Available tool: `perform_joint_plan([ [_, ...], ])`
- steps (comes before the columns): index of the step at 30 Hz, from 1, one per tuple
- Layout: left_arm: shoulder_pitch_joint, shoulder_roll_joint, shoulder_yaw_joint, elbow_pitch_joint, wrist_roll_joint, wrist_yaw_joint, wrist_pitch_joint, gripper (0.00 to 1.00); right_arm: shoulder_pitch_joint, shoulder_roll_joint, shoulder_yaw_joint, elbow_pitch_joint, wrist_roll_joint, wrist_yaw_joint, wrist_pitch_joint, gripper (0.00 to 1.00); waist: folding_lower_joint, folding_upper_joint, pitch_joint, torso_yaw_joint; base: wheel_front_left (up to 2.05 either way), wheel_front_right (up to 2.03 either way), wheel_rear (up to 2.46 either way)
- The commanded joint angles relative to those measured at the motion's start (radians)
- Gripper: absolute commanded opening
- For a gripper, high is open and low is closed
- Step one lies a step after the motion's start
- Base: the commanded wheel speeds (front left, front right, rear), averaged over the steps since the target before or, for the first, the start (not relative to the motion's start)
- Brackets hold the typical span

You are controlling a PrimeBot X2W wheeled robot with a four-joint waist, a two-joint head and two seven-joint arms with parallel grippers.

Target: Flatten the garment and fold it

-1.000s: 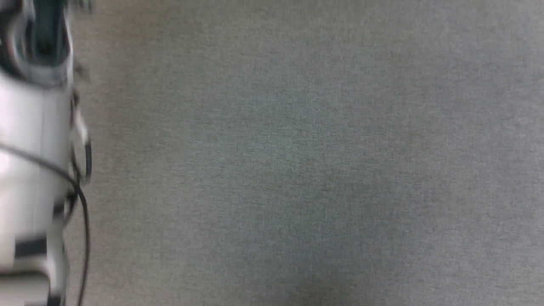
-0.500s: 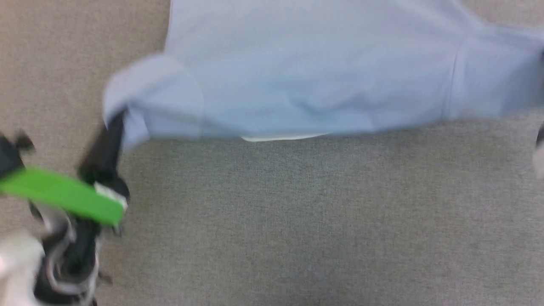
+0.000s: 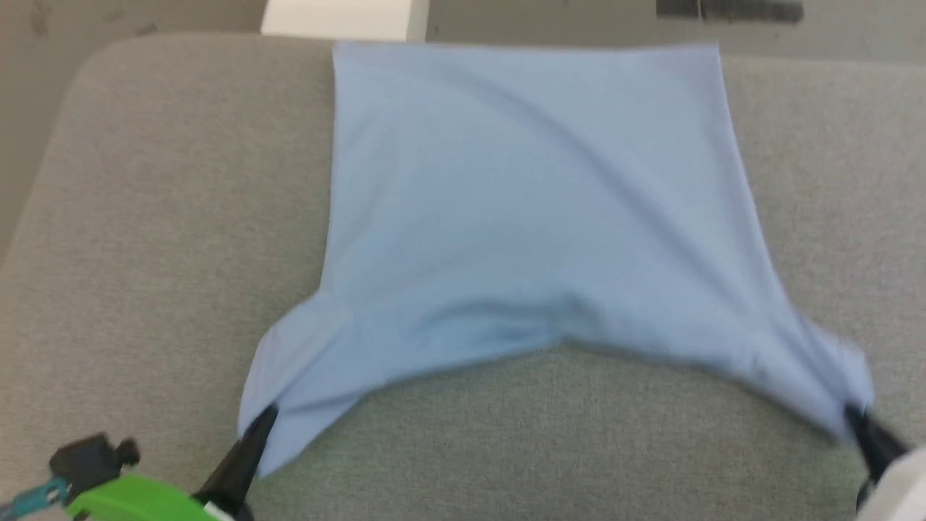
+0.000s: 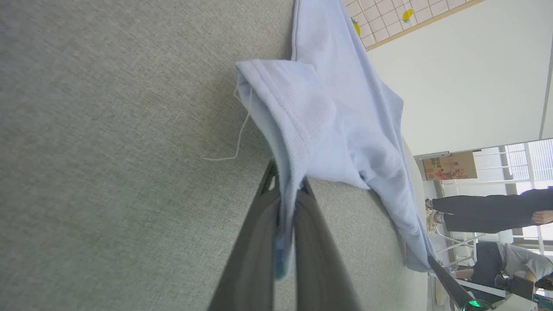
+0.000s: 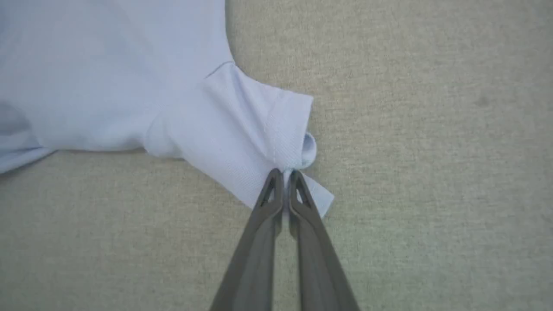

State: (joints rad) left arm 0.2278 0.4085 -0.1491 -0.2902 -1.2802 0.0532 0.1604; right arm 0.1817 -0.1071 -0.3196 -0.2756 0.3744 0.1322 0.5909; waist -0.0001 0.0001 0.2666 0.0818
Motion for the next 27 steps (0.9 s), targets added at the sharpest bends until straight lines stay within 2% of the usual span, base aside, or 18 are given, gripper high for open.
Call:
perform_joint_plan([
  [1, 0.034, 0.015, 0.015, -0.001, -0.017, -0.005, 0.006, 0.00, 0.036, 0.007, -0.007, -0.002, 0.015, -0.002, 0.022, 0.00, 0.0001, -0.0001, -0.080, 0.019, 0.00, 0.00, 0.00],
  [11, 0.223, 0.081, 0.060, -0.082, -0.095, 0.018, 0.075, 0.00, 0.220, 0.028, -0.027, -0.059, 0.084, -0.002, 0.177, 0.00, 0.0001, -0.0001, -0.227, 0.011, 0.00, 0.00, 0.00],
  [21, 0.366, 0.120, 0.077, -0.196, -0.037, 0.064, 0.060, 0.00, 0.344, 0.051, -0.067, -0.155, 0.124, -0.002, 0.233, 0.00, 0.0001, -0.0001, -0.301, 0.018, 0.00, 0.00, 0.00],
  [27, 0.352, 0.122, 0.056, -0.240, 0.044, 0.074, 0.027, 0.00, 0.348, 0.055, -0.050, -0.177, 0.124, -0.002, 0.216, 0.00, 0.0001, -0.0001, -0.309, 0.024, 0.00, 0.00, 0.00],
])
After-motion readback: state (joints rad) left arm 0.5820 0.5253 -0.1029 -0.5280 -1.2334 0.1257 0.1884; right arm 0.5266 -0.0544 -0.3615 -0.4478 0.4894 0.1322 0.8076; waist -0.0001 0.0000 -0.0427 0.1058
